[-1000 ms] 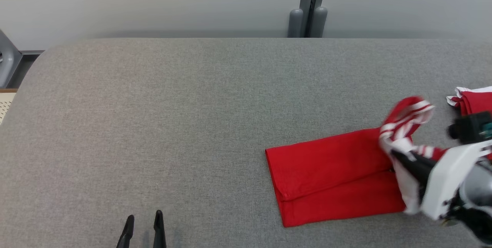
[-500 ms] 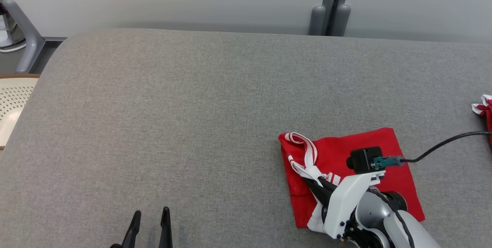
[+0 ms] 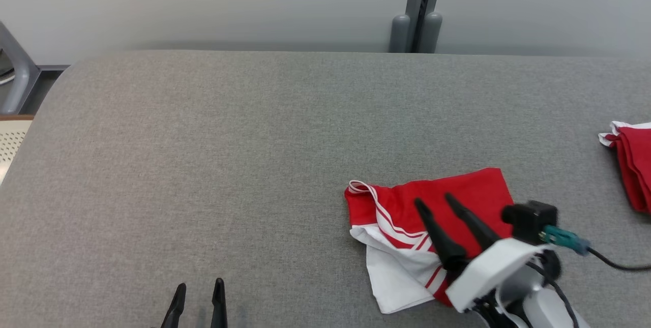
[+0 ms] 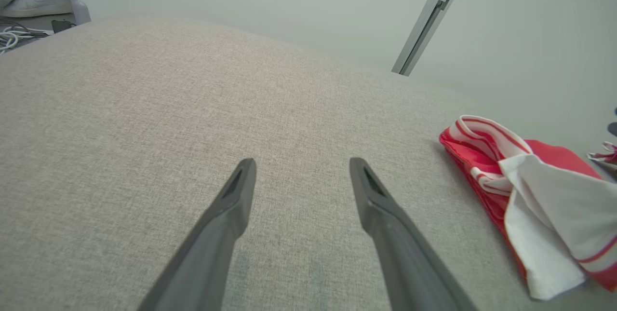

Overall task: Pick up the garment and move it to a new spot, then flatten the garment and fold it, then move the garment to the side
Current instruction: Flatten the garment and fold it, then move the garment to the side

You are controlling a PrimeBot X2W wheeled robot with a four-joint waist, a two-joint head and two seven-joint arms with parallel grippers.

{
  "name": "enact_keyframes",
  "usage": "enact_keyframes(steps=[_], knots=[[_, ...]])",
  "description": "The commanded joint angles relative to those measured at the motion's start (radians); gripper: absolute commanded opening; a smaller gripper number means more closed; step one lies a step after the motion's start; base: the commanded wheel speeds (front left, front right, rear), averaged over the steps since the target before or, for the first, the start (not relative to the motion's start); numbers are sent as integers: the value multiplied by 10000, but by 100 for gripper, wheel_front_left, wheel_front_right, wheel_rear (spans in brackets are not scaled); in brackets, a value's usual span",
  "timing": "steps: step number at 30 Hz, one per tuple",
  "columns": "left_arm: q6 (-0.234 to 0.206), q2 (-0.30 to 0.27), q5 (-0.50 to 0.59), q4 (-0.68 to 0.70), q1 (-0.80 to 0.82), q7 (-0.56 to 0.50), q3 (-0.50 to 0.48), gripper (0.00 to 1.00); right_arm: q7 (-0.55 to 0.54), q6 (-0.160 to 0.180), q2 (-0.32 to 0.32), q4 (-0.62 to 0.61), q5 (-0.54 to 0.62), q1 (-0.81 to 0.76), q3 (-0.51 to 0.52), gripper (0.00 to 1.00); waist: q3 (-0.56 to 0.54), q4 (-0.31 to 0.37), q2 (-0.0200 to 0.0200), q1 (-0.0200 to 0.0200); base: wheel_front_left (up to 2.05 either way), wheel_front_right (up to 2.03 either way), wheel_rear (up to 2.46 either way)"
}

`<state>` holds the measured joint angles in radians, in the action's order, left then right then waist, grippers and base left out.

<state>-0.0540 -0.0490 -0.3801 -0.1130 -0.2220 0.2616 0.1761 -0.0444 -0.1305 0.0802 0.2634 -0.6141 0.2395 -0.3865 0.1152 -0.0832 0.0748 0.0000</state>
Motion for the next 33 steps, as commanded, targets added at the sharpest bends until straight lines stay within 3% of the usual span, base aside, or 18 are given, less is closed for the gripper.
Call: enact_keyframes(steps=[1, 4, 7, 13, 19, 24, 28, 33], knots=[[-27, -37, 38, 58, -166, 43, -94, 100, 714, -4, 579, -246, 305, -515, 168, 100, -169, 181, 1, 0, 0, 0, 0], [-3, -40, 94, 145, -200, 44, -239, 100, 1938, -4, 1308, -259, 1215, -1260, 814, 100, -307, 377, 1, 0, 0, 0, 0], [59, -37, 196, 205, -208, 44, -322, 100, 2815, -4, 1916, 131, 3005, -1875, 1792, 100, -383, 526, 1, 0, 0, 0, 0], [19, -36, 184, 383, -48, 44, -514, 100, 3092, -4, 1338, -86, 4881, -2986, 4307, 100, -462, 627, 1, 0, 0, 0, 0], [58, -36, 230, 399, 6, 44, -501, 100, 3090, -2, 770, -222, 5525, -3751, 5404, 100, -539, 541, 1, 0, 0, 0, 0], [92, -36, 303, 515, 13, 44, -577, 100, 3091, -2, 543, -188, 5112, -3499, 5245, 100, -574, 480, 1, 0, 0, 0, 0], [125, -35, 351, 552, 15, 44, -555, 100, 3088, -2, 955, 426, 4256, -2776, 4158, 100, -582, 375, 1, 0, 0, 0, 0], [158, -36, 401, 549, 59, 44, -446, 100, 1329, -1, 1689, 1389, 2922, -1292, 2724, 100, -506, 198, 1, 0, 0, 0, 0]])
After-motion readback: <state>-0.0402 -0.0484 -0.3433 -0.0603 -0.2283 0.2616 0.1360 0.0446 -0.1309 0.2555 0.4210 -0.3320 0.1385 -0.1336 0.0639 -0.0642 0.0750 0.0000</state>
